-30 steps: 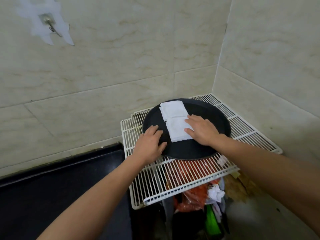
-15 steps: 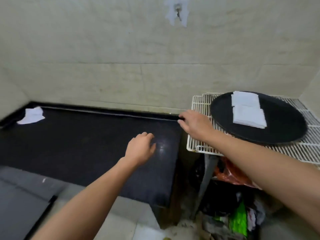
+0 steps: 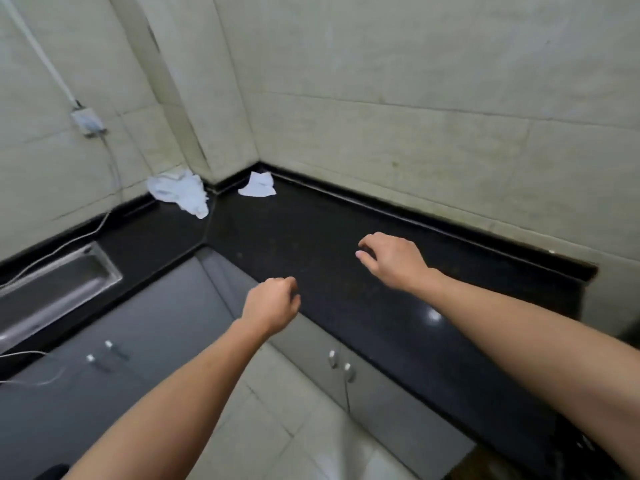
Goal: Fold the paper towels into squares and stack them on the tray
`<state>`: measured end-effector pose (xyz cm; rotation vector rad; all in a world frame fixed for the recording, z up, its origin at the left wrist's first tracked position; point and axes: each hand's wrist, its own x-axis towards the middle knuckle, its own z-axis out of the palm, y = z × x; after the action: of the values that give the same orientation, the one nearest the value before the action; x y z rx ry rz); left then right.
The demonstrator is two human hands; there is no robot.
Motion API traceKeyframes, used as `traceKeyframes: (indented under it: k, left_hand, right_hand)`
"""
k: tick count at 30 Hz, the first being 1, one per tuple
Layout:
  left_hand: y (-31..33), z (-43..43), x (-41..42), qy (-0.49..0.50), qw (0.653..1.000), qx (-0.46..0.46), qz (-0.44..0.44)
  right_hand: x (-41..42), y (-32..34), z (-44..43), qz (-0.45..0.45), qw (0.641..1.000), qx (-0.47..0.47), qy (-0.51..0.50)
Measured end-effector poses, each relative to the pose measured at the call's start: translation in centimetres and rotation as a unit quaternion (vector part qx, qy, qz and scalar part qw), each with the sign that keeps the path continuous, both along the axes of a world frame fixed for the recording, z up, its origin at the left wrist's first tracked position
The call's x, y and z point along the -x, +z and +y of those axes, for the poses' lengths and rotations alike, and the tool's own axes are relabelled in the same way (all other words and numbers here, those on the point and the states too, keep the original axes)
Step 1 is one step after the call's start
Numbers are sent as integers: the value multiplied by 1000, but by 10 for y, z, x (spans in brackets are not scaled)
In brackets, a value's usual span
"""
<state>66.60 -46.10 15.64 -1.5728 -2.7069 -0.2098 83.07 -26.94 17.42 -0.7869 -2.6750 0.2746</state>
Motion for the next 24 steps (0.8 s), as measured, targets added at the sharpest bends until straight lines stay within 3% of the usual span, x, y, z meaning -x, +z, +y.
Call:
traceKeyframes:
  k: [11,24]
  left_hand:
    - [-9,-21,177,38,999,9,-11]
    - [-24,71,379,69,996,44,-16]
  right_hand:
    - [189,-9,-4,-29,999,16,28]
    - [407,-55,92,-66,995,54,59]
